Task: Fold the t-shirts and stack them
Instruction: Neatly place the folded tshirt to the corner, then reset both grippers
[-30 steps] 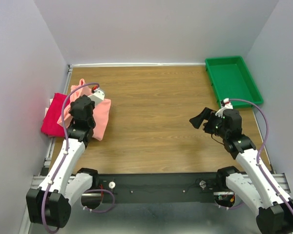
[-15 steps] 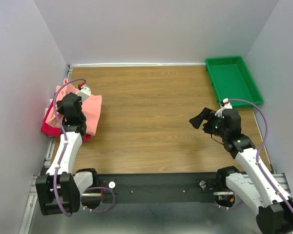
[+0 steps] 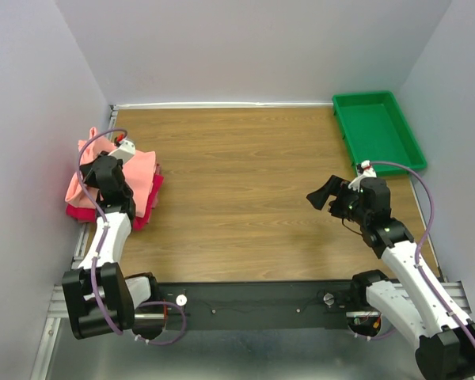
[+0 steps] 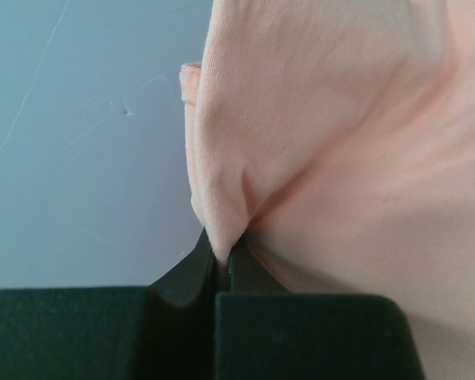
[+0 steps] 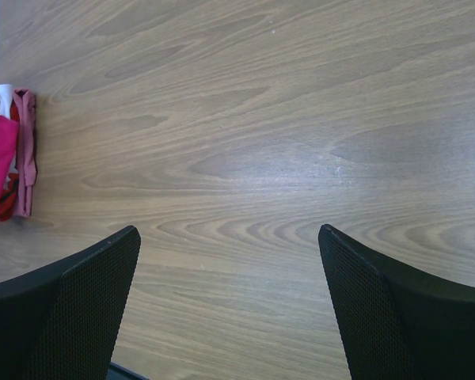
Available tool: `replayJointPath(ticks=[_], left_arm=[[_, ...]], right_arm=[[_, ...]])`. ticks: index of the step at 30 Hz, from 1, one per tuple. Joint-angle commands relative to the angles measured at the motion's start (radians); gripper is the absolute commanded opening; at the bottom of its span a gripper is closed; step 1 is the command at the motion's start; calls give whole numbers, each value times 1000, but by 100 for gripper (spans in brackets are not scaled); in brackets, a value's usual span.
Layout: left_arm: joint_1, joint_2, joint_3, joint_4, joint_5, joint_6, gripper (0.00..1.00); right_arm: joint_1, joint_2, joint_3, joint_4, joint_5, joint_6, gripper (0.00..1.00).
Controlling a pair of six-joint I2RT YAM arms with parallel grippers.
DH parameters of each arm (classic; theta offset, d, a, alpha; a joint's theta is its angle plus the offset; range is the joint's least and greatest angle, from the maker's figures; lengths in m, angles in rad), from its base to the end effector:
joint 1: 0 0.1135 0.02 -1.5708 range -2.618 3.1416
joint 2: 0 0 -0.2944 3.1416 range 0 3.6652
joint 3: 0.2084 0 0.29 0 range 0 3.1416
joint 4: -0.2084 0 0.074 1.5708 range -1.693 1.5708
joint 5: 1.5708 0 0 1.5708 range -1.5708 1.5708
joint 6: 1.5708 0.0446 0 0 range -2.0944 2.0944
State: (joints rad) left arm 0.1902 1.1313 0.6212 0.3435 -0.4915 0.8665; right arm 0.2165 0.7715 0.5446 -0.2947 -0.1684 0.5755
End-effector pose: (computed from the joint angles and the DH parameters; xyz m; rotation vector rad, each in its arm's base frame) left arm 0.2743 0.0742 0.2750 0.2413 1.8584 1.1788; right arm 0.1949 0.0505 0.2546 0.2805 2.1337 0.6472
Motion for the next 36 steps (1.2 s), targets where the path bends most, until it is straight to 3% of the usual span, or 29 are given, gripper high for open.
replayJointPath(ticks=[1, 12, 13, 14, 15, 17, 20, 27, 31, 36], left_arm=[[14, -8, -27, 133, -13, -29, 0], [46, -5, -83, 258, -27, -26, 1], [46, -1, -81, 258, -25, -29, 9], [46, -1, -81, 262, -33, -34, 27], [48, -1, -80, 267, -36, -40, 75], [49, -2, -66, 258, -38, -64, 79], [57, -2, -25, 239, -57, -121, 98], [60, -4, 139, 121, -42, -306, 98], [58, 19, 337, -72, 77, -615, 98], [55, 151, 744, -438, 259, -1005, 98]], right_arm=[[-2, -3, -12, -23, 3, 1, 100], [-3, -14, -12, -23, -3, -3, 100], [-2, -12, -14, -24, -5, -3, 100], [-2, -12, -14, -24, -6, -3, 100], [-3, -11, -12, -26, -6, -3, 100], [-3, -8, -11, -24, -8, -3, 100], [-2, -6, -12, -24, -10, -3, 100], [-3, -18, -11, -26, -16, -3, 100], [-3, -8, -8, -26, -6, 0, 100], [-2, -5, 2, -26, 41, 7, 100]])
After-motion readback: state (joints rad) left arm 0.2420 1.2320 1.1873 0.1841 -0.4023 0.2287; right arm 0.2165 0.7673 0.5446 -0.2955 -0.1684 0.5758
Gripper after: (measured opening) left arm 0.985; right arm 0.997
